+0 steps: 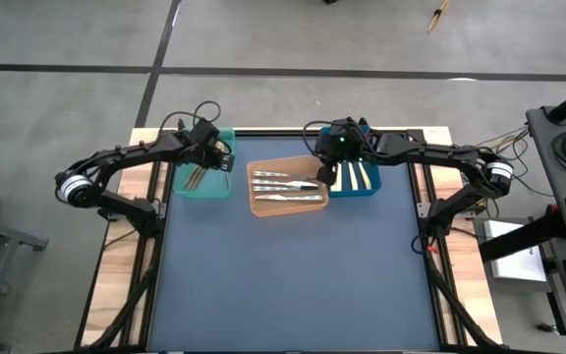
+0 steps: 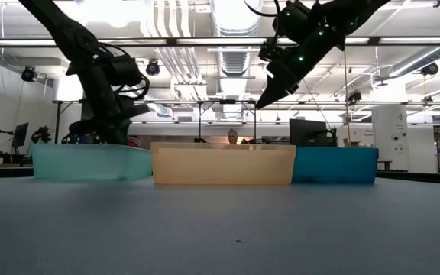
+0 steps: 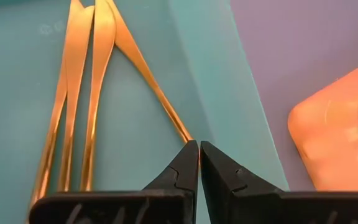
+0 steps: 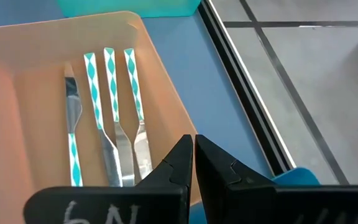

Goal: Sort silverware by color (type)
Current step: Adjust the gold knives in the green bin, then return to Home Position

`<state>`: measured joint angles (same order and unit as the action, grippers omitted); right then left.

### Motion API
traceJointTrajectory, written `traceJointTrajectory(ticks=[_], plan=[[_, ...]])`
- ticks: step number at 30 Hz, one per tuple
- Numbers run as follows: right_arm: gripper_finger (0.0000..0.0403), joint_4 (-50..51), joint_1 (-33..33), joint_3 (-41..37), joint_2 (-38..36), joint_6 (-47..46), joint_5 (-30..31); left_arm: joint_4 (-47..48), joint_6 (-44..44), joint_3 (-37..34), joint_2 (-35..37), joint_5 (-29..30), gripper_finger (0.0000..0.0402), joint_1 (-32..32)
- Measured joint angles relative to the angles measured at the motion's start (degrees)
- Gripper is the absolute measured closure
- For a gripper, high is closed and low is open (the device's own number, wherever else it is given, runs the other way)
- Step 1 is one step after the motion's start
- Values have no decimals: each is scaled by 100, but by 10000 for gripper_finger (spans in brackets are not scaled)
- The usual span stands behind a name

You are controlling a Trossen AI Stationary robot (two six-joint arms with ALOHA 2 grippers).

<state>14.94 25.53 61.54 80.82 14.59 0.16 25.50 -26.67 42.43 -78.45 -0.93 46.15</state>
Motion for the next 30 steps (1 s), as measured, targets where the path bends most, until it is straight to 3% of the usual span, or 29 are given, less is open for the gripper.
traceJointTrajectory(ticks=[13,30], plan=[[394,-22,131,0,0,202,-6,65,-689,9,-187,306,401,-116],[394,-199,141,-4,9,304,-10,25,-734,9,-252,346,401,-212]])
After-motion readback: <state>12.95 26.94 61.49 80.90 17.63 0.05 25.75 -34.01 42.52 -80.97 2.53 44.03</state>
